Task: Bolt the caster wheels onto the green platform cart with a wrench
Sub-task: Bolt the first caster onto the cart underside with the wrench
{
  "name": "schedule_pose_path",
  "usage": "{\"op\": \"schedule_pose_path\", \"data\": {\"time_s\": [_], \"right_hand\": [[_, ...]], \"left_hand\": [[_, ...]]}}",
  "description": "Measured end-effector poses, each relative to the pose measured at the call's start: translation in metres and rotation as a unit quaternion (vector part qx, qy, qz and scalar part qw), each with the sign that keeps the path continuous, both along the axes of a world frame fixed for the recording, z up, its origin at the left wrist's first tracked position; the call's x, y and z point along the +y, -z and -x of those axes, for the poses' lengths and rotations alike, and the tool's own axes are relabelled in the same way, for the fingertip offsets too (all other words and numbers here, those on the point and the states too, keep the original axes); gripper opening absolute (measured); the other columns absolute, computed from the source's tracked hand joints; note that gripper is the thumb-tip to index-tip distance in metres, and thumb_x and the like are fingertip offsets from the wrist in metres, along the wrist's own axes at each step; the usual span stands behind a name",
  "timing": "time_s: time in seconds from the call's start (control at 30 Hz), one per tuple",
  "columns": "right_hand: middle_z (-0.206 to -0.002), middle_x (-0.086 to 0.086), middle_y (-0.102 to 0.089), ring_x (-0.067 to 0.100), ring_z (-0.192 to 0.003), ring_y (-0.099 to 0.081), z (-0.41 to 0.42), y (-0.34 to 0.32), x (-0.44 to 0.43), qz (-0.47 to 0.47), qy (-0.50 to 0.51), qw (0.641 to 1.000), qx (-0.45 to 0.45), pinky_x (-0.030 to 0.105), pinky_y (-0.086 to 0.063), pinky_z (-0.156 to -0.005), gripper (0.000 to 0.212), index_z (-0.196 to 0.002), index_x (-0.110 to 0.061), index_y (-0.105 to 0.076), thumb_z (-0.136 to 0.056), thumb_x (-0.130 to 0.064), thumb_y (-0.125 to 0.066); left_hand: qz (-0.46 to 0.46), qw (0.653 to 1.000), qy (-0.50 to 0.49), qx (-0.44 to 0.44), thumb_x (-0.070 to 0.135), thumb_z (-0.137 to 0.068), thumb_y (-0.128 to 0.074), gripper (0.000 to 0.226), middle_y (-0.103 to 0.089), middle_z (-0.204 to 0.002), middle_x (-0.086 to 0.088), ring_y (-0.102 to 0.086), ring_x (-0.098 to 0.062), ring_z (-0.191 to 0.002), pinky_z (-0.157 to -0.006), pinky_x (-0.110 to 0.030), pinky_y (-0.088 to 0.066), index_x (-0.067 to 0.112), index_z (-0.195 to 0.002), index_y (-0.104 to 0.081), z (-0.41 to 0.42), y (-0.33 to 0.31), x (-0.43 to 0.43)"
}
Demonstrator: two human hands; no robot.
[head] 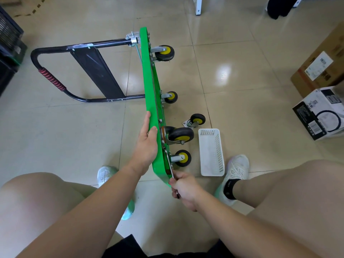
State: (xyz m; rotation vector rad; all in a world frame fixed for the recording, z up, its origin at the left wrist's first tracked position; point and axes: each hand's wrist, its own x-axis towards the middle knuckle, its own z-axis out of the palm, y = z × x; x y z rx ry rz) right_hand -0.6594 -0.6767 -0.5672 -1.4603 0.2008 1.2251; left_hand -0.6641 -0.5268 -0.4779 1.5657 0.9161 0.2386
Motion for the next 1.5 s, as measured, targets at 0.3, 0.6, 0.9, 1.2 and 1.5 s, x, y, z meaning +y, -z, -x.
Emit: {"op": "schedule_pose_path", "data": {"time_s": [0.3,0.6,0.9,1.2,1.5], "right_hand": [[-0.073,0.002,-0.052,0.016,-0.061,-0.038,-0.006,0.010,-0.006,0.011,-0.019,0.999,-0.033,0.025,-0.041,-0.051,0.036,-0.130,-0.018,-0.066,-0.100,-0.002,-0.053],[-0.085,0.004,-0.064,0.018,-0.062,-0.044,-0.009,0.021,-0.003,0.009,0.014,0.999,-0.032,0.023,-0.042,-0.048,0.032,-0.122,-0.014,-0.071,-0.097,0.000,-0.057],[-0.108,0.003,-0.072,0.015,-0.069,-0.053,-0.014,0.034,-0.002,-0.003,-0.024,0.998,-0.059,0.027,-0.051,-0.068,0.030,-0.122,-0.019,-0.071,-0.098,-0.006,-0.059],[-0.099,0.006,-0.070,0.016,-0.073,-0.054,-0.024,0.020,-0.007,0.012,-0.063,0.996,-0.056,0.026,-0.051,-0.068,0.025,-0.120,-0.014,-0.071,-0.098,-0.010,-0.059],[-0.077,-0.002,-0.061,0.017,-0.068,-0.047,-0.034,0.022,-0.012,0.042,-0.060,0.996,-0.050,0.030,-0.042,-0.066,0.026,-0.121,-0.015,-0.071,-0.098,-0.011,-0.060]], "left_hand": [[-0.003,1.000,0.011,-0.001,0.024,-0.113,-0.031,0.053,-0.060,-0.119,0.029,-0.059,0.018,-0.079,-0.069,-0.006,-0.047,0.051,-0.159,-0.023,-0.002,-0.001,-0.002],[-0.001,1.000,-0.003,0.004,0.026,-0.113,-0.032,0.053,-0.058,-0.108,0.036,-0.060,0.008,-0.082,-0.071,-0.009,-0.049,0.054,-0.157,-0.026,-0.003,0.001,-0.001],[0.018,1.000,-0.007,-0.008,0.025,-0.113,-0.032,0.054,-0.063,-0.122,0.028,-0.063,-0.014,-0.111,-0.103,-0.036,-0.053,0.056,-0.156,-0.024,-0.005,0.002,-0.001],[0.018,1.000,-0.005,-0.011,0.025,-0.113,-0.032,0.053,-0.059,-0.111,0.034,-0.062,0.000,-0.095,-0.080,-0.014,-0.052,0.054,-0.156,-0.026,-0.003,-0.001,-0.001],[0.009,1.000,0.005,-0.007,0.029,-0.113,-0.031,0.053,-0.061,-0.115,0.026,-0.059,0.003,-0.090,-0.080,-0.015,-0.053,0.056,-0.158,-0.023,-0.002,-0.002,0.000]]}}
